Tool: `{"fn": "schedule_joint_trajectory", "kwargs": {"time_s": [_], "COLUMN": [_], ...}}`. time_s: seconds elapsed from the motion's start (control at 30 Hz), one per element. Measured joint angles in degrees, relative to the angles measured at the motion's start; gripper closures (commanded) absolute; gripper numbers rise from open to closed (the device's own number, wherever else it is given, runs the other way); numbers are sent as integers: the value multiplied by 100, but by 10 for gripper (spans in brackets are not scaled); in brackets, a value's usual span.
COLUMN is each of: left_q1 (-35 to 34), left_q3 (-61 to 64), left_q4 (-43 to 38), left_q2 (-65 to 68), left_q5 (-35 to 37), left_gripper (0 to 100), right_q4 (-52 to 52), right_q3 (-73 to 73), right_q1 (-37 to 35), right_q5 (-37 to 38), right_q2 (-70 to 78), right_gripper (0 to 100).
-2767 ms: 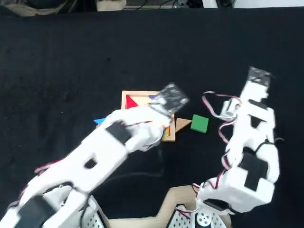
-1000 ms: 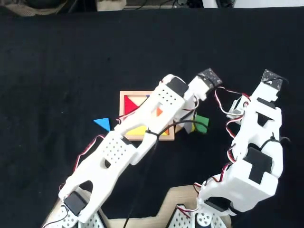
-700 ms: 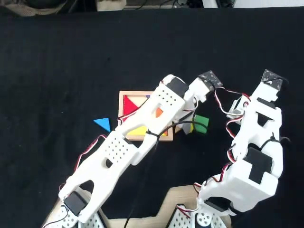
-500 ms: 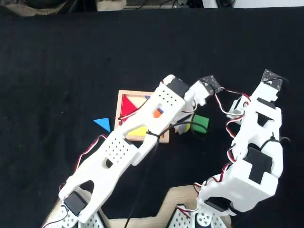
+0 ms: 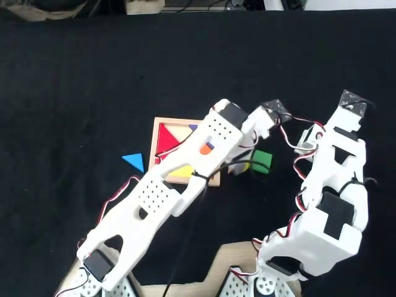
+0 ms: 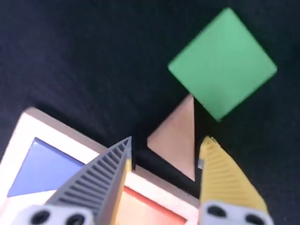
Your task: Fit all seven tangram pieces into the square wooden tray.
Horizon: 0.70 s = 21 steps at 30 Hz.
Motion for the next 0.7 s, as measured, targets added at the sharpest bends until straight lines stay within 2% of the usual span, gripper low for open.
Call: {"fn": "schedule_joint_trajectory", "kwargs": {"time_s": [0.23, 0.47, 0.7], "left_q1": [0, 62, 246], "left_q3": [0, 0, 0], "left_q4": [-158, -149, -141], "left_q2": [44, 44, 44], "left_q5": [343, 554, 571], "left_gripper": [691, 774, 795], "right_q4": [0, 0, 0], "right_q3": [0, 0, 0], "right_q1": [0, 0, 9], "right_q5": [123, 158, 158], "right_q2": [0, 0, 0], "right_gripper": [986, 986, 987]}}
